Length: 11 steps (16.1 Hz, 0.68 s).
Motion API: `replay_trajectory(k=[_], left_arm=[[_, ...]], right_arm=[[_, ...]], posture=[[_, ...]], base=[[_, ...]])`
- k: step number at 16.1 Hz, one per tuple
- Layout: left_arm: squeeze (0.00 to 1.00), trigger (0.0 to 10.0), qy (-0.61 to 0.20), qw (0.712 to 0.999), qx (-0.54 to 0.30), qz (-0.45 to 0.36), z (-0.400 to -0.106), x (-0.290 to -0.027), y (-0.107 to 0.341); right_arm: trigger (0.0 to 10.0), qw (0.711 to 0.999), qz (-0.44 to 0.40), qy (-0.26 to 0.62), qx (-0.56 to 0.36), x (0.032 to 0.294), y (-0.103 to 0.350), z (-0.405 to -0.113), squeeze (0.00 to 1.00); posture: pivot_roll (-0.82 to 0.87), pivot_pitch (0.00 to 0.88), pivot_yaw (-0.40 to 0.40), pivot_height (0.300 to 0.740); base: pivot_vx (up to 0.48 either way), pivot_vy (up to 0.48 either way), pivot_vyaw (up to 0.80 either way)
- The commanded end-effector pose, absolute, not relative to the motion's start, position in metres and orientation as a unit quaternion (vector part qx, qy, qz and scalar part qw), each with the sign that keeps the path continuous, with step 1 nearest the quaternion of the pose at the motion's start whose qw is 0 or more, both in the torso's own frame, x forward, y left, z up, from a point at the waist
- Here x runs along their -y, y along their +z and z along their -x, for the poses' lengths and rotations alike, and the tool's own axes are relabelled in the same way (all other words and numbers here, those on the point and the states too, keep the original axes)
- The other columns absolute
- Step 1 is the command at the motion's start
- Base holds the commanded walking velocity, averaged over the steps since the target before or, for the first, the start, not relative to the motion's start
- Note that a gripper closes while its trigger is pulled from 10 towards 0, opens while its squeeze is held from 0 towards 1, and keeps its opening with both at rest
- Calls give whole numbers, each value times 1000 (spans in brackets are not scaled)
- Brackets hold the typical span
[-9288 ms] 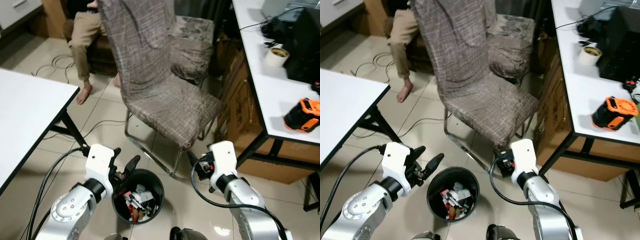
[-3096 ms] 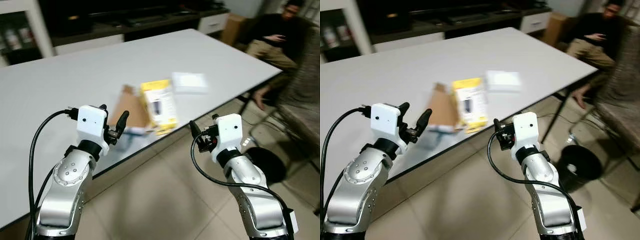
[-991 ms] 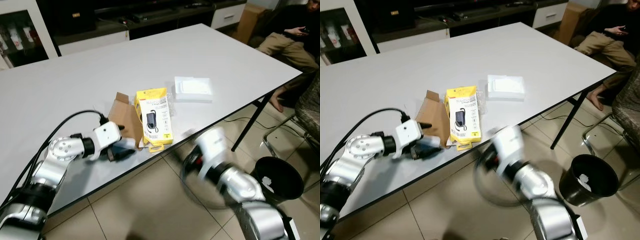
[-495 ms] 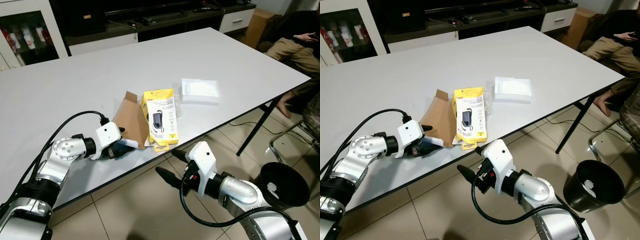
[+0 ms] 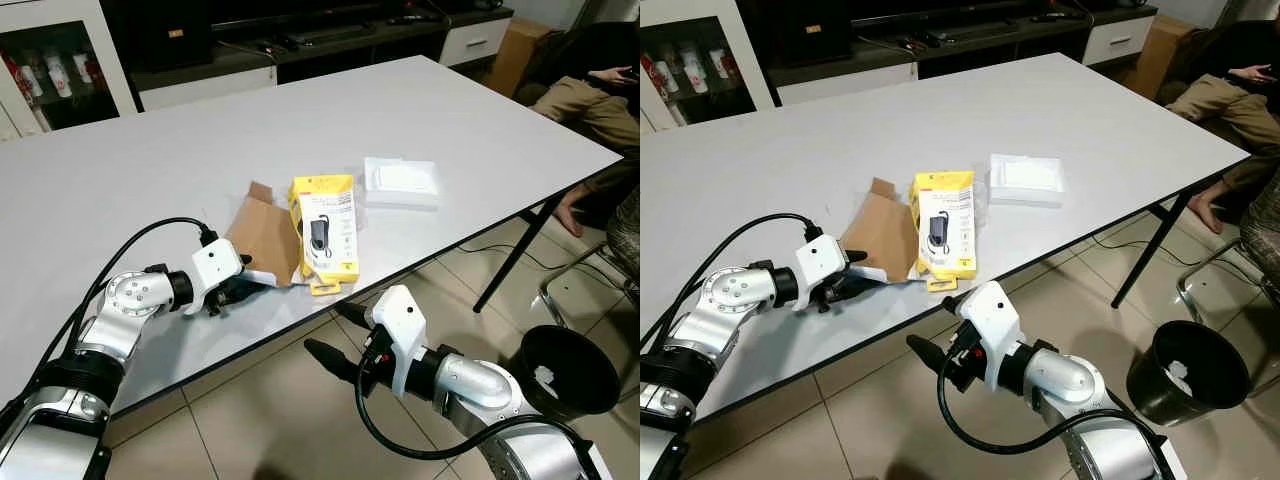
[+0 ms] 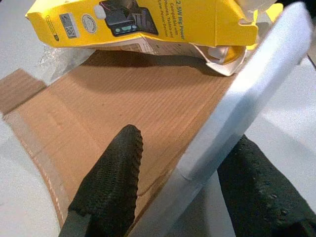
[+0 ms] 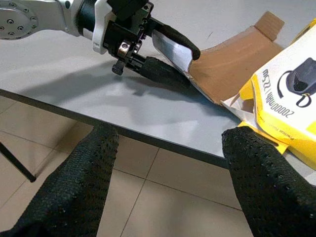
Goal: Picking trash to rubbish bin
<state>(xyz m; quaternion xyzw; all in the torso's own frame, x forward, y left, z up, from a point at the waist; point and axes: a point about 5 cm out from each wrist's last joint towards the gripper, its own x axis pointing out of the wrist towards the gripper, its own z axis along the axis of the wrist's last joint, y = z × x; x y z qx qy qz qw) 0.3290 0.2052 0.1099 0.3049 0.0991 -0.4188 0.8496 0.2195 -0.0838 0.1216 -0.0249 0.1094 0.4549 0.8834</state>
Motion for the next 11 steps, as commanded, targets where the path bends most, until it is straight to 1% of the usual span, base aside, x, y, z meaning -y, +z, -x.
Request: replay_trajectory(k=[1,7,9,11], left_arm=[[0,0,-410,855,-86,-305,-334,-206,118],[0,0,-410,859,-75,-296,-334,-204,119],[0,0,-406,863,-67,-292,-333,-207,122],[0,0,-397,870,-53,-289,-330,-212,128]], right_arm=[[10000,883,27,458,-102,84,126,-220,0],[10000,882,28,459,-102,84,126,-219,0],[10000,885,26,454,-98,85,127,-220,0],[10000,895,21,437,-85,86,130,-224,0]], posture=[[58,9,-19,740],[58,0,-21,740],[58,0,-21,740],[58,0,-19,740]], base=[[0,0,0],[0,0,0],[0,0,0],[0,0,0]])
